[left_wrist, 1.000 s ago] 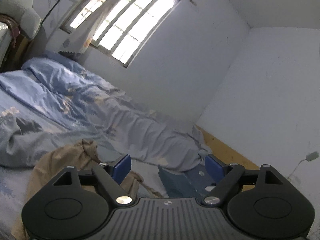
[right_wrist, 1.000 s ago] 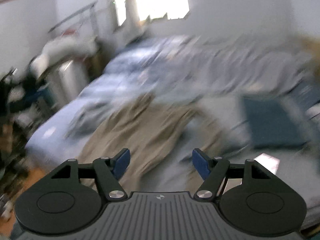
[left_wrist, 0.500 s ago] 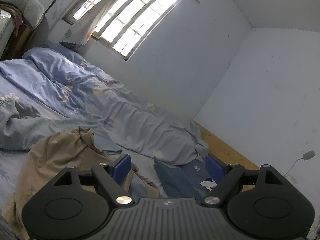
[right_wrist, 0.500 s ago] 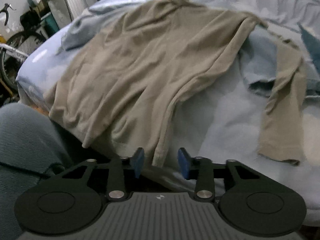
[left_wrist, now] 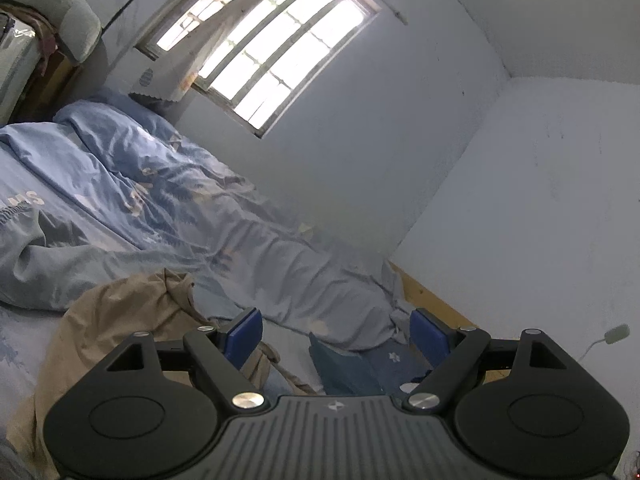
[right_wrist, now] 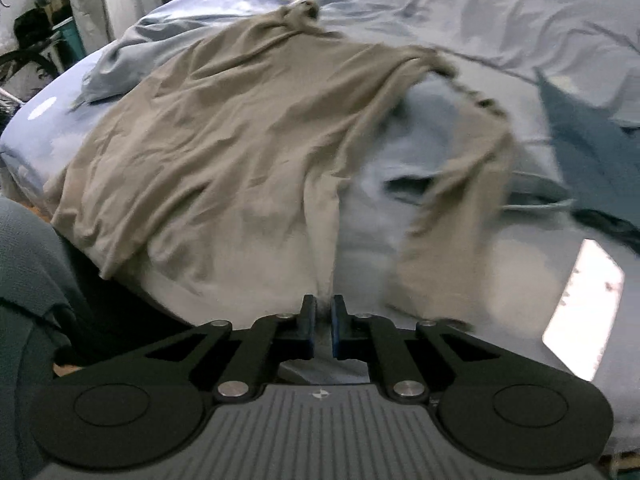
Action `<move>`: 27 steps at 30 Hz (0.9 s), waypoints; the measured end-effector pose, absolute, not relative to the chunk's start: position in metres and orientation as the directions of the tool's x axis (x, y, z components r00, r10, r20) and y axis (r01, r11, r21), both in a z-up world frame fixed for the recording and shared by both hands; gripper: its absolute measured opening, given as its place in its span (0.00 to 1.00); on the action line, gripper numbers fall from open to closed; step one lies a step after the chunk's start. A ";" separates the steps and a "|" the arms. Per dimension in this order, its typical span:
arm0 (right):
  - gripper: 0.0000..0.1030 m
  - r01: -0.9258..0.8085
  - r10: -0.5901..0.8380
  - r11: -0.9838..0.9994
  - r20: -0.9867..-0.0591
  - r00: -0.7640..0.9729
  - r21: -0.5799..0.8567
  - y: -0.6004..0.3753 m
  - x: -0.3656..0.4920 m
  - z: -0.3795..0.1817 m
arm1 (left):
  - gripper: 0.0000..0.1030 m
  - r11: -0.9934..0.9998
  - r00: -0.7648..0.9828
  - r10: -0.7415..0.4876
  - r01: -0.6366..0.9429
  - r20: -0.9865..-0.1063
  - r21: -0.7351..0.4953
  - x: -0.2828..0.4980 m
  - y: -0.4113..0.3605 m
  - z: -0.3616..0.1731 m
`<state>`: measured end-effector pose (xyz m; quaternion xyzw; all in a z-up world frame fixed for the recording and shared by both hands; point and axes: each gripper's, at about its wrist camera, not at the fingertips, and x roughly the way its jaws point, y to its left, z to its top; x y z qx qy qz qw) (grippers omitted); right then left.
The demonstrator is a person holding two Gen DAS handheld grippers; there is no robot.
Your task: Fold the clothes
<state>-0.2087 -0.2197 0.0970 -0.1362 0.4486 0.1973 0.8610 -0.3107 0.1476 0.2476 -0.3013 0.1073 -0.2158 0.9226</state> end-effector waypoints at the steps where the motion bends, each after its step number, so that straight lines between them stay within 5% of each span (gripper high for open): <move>1: 0.06 -0.450 0.199 0.891 -0.831 0.520 -0.068 -0.229 -0.209 0.101 | 0.80 0.722 0.884 -0.462 0.332 -0.066 -0.607 -0.311 0.149 0.248; 14: 0.06 -0.403 0.049 0.903 -0.893 0.447 -0.152 -0.259 -0.209 0.095 | 0.80 0.710 0.903 -0.426 0.291 -0.062 -0.642 -0.298 0.169 0.246; 27: 0.22 -0.399 0.228 0.914 -0.725 0.650 -0.070 -0.218 -0.189 0.166 | 0.80 0.765 0.972 -0.198 0.070 -0.130 -0.641 -0.256 0.247 0.233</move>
